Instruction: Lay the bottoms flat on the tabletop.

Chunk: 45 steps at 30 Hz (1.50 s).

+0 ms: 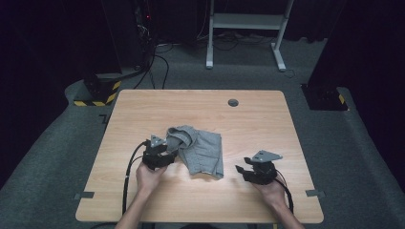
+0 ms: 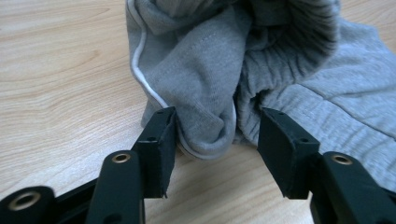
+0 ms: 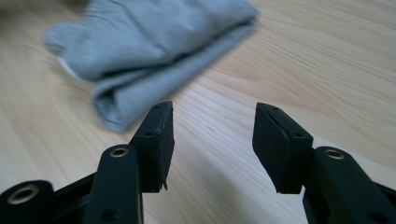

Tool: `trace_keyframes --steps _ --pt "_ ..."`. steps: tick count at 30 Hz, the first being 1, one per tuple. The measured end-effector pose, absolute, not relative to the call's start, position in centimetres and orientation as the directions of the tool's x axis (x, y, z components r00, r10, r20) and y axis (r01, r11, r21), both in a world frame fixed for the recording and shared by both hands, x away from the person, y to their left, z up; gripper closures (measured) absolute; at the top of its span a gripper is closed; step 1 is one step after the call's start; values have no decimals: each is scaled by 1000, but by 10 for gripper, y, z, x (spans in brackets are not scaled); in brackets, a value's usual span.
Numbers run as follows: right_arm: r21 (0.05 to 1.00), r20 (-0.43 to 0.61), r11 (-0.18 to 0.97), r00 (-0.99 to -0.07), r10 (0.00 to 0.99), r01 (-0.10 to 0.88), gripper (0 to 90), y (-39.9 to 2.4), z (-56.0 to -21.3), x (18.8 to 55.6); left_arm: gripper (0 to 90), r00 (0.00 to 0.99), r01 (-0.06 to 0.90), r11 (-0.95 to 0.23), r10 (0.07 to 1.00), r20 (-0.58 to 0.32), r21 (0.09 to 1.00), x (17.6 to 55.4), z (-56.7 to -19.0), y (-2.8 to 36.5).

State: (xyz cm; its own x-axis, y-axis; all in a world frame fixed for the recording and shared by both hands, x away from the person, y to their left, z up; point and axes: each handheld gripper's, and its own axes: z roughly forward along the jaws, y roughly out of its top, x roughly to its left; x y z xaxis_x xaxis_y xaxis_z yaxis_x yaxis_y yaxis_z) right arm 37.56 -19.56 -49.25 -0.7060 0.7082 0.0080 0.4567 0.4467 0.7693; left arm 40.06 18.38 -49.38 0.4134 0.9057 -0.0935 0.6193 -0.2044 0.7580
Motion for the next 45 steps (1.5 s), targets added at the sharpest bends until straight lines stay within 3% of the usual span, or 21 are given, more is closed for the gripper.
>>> trace_keyframes --steps 10,20,21,23,24,25,26,27,28,45 --pt "767 50 487 -797 603 416 492 -142 -497 377 598 386 635 -196 918 -87 747 410 -503 182" --pt "735 -4 562 -827 563 379 452 -105 -510 370 722 389 636 -199 917 -88 745 412 -506 181" --pt "728 -5 567 -825 566 384 467 -104 -511 370 731 392 635 -202 916 -85 746 412 -506 182" --pt "716 -23 582 -819 573 386 596 -103 -513 371 753 397 633 -201 913 -90 748 412 -505 183" --pt "716 -23 582 -819 573 386 596 -103 -513 371 759 397 633 -201 913 -90 748 412 -505 183" --pt "718 -5 575 -823 568 392 711 -106 -512 372 764 399 630 -199 912 -93 751 411 -504 184" --pt "718 -5 575 -823 568 392 711 -106 -512 372 769 399 630 -199 912 -93 751 411 -504 184" --pt "728 -4 571 -830 558 380 789 -110 -508 372 774 401 627 -196 911 -97 754 410 -503 185" --pt "732 -1 567 -832 555 378 805 -111 -507 371 780 401 624 -191 910 -101 758 409 -501 186" --pt "753 39 514 -808 589 411 834 -173 -503 353 815 362 612 -175 929 -77 771 406 -490 204"
